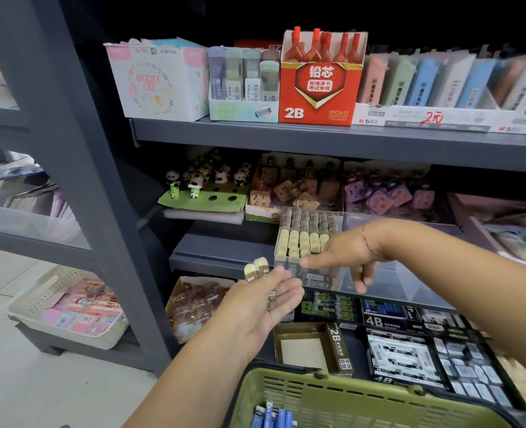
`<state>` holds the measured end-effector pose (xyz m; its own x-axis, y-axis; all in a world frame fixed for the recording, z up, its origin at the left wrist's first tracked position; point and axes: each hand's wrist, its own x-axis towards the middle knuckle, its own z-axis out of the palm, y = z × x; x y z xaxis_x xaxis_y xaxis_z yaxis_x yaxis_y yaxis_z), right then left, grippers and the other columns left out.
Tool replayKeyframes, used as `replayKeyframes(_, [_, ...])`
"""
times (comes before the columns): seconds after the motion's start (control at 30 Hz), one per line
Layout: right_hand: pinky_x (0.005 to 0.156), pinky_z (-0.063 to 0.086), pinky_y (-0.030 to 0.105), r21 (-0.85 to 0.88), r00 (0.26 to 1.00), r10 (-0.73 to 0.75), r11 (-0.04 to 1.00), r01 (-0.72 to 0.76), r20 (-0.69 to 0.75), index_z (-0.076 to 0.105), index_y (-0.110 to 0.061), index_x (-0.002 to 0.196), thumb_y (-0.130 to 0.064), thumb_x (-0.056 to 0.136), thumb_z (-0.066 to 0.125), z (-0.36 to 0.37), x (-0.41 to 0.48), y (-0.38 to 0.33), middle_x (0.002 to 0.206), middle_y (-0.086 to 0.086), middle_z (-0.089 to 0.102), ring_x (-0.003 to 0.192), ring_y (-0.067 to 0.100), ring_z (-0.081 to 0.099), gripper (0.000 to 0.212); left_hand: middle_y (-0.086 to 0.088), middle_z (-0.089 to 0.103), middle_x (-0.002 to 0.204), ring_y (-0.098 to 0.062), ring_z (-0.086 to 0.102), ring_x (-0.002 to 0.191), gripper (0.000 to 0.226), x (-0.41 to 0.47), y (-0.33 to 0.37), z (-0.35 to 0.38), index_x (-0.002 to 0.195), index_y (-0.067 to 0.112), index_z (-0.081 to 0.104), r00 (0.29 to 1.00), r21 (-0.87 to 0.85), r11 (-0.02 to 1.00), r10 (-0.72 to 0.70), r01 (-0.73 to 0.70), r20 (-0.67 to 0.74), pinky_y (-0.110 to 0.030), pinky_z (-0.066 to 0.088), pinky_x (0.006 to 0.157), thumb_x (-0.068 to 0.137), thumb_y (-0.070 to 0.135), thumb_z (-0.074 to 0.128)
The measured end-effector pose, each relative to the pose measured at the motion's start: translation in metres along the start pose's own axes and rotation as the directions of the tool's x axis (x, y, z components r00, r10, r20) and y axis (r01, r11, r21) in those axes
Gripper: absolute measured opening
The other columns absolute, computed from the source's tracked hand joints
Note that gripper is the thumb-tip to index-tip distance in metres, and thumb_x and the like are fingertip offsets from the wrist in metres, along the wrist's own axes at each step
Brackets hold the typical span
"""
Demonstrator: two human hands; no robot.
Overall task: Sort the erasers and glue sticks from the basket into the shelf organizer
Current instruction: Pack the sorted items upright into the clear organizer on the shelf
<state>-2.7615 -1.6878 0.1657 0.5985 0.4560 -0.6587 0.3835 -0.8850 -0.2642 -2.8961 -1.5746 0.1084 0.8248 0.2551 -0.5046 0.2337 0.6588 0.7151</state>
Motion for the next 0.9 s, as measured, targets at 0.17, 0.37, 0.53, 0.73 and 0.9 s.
replayKeyframes(0.17, [0.047, 0.047, 0.019, 0.063, 0.999, -0.005, 0.998, 0.001, 0.053, 0.044, -0.004, 0.132, -0.062, 0.091, 0.039, -0.002, 0.006, 0.002, 0.136, 0.014, 0.048, 0.046, 0.009, 0.056, 0.071, -0.023, 0.073, 0.091, -0.027, 0.072, 0.085, 0.021, 0.001, 0.000, -0.001, 0.102, -0.009, 0.065, 1.000, -0.009, 1.000, -0.002, 0.002, 0.001, -0.032, 0.060, 0.070, 0.092, 0.009, 0.060])
replayKeyframes(0.37, [0.046, 0.047, 0.018, 0.007, 0.991, -0.016, 1.000, 0.015, 0.132, 0.028, -0.008, 0.145, -0.058, 0.094, 0.037, -0.003, 0.007, 0.001, 0.140, 0.019, 0.046, 0.053, 0.012, 0.063, 0.072, -0.024, 0.072, 0.092, -0.028, 0.072, 0.085, 0.022, 0.002, 0.000, -0.001, 0.103, -0.010, 0.065, 1.000, -0.022, 1.000, 0.002, -0.002, 0.000, -0.033, 0.061, 0.068, 0.092, 0.008, 0.061])
replayKeyframes(0.53, [0.046, 0.047, 0.017, -0.036, 0.992, -0.004, 0.999, 0.009, 0.125, 0.026, -0.009, 0.146, -0.057, 0.095, 0.037, -0.001, 0.008, -0.001, 0.152, 0.021, 0.029, 0.056, 0.012, 0.064, 0.072, -0.024, 0.072, 0.093, -0.027, 0.072, 0.084, 0.022, 0.001, 0.000, -0.001, 0.103, -0.010, 0.065, 1.000, -0.025, 1.000, -0.001, 0.001, 0.000, -0.032, 0.061, 0.067, 0.092, 0.008, 0.061])
replayKeyframes(0.73, [0.045, 0.050, 0.020, 0.040, 0.996, -0.031, 0.999, 0.028, 0.082, 0.031, -0.007, 0.144, -0.056, 0.095, 0.038, -0.006, 0.016, 0.006, 0.142, 0.021, 0.043, 0.047, 0.010, 0.063, 0.070, -0.023, 0.072, 0.092, -0.027, 0.072, 0.083, 0.021, 0.001, 0.001, -0.001, 0.102, -0.009, 0.065, 1.000, -0.022, 1.000, 0.002, -0.001, 0.006, -0.033, 0.061, 0.069, 0.092, 0.008, 0.061])
replayKeyframes(0.9, [0.049, 0.052, 0.021, 0.178, 0.992, -0.117, 0.978, 0.107, 0.047, 0.034, -0.009, 0.143, -0.045, 0.099, 0.042, -0.008, 0.012, 0.012, 0.142, 0.017, 0.041, 0.050, 0.012, 0.062, 0.058, -0.023, 0.073, 0.090, -0.027, 0.072, 0.082, 0.020, 0.002, 0.001, -0.001, 0.101, -0.009, 0.065, 1.000, -0.016, 1.000, 0.001, -0.001, 0.013, -0.032, 0.060, 0.069, 0.093, 0.009, 0.060])
